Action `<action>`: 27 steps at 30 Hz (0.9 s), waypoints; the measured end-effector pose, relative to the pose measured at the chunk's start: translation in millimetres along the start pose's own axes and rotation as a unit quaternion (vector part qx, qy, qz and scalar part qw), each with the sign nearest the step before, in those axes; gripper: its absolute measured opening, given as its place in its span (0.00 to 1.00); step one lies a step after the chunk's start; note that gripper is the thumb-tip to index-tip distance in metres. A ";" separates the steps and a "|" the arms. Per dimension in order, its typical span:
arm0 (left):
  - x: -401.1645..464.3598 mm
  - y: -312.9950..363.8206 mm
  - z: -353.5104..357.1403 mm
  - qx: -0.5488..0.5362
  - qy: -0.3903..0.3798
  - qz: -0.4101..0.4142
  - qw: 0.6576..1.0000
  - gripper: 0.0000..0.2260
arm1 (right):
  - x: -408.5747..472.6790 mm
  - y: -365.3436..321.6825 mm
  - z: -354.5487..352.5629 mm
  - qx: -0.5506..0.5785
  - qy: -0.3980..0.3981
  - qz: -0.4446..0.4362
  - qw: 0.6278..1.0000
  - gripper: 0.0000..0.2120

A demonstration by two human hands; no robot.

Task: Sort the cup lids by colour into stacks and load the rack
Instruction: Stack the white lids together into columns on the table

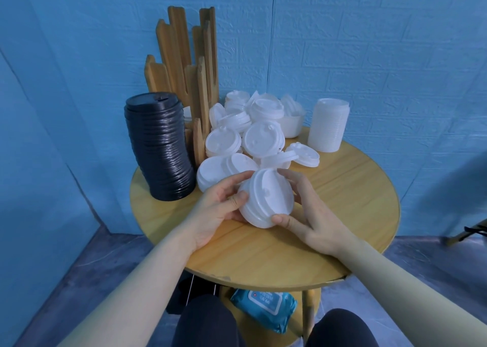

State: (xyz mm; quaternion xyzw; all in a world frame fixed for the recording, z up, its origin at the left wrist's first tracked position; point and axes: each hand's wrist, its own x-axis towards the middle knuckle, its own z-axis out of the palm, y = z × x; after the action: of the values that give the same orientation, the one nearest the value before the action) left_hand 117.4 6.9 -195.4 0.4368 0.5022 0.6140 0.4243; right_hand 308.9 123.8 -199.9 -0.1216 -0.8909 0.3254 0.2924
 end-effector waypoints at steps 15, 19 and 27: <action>-2.9 5.6 7.1 -0.004 0.044 -0.011 0.999 0.15 | 1.5 3.6 -0.9 -0.052 -0.035 -0.025 0.998 0.33; -4.1 7.6 6.4 -0.012 0.026 -0.015 0.999 0.15 | 2.1 1.6 0.4 -0.093 -0.028 -0.048 0.994 0.33; -3.8 5.6 4.9 0.013 -0.010 -0.008 1.000 0.24 | 1.6 0.9 2.6 -0.124 0.045 -0.047 0.990 0.34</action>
State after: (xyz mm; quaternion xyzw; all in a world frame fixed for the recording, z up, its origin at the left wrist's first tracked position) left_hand 122.7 3.7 -189.7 0.4439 0.5099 0.5995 0.4285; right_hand 306.1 123.8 -201.3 -0.1290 -0.9150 0.1926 0.3302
